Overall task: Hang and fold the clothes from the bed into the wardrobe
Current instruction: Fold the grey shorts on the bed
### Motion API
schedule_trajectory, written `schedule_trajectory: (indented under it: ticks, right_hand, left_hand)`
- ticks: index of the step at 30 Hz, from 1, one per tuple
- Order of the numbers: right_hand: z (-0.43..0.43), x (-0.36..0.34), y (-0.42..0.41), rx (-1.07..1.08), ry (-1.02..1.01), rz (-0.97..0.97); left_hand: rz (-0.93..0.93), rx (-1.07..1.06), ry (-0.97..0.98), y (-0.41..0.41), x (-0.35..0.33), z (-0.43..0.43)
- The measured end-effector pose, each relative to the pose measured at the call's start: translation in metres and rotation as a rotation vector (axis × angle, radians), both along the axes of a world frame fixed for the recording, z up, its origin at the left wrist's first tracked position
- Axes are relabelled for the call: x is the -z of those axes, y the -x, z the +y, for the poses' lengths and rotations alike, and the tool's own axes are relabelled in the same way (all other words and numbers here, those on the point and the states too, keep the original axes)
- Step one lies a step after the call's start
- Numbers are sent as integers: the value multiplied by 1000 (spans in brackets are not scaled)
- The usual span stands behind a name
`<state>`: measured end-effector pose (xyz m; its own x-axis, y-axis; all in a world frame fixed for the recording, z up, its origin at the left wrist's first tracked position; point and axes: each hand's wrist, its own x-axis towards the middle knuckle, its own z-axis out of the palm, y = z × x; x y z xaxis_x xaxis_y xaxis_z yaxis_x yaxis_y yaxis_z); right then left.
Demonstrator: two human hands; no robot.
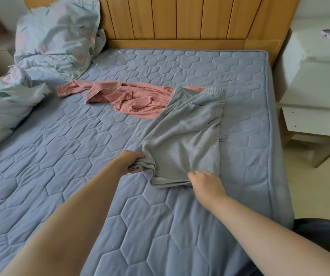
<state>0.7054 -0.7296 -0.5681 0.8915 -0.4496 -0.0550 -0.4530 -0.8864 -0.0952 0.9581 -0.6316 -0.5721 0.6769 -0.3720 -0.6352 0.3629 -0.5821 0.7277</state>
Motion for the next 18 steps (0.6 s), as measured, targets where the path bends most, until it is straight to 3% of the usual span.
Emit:
schedule_trajectory:
  ticks: [4,9,11,15,18]
  right_hand:
    - [-40,-48,-9,314,9,-267]
    - [-101,-156,3,498,148,-547]
    - [-120,-205,15,577,197,-676]
    - [-135,-301,35,625,327,-962]
    - [-138,-356,49,585,435,-1076]
  left_hand:
    - [-34,-195,382,23,-53,-44]
    - [221,-203,784,35,-162,-80]
    - [240,-155,890,42,-210,-89]
    - [315,-110,1154,72,-295,-104]
    - [496,-140,1401,90,-339,-107]
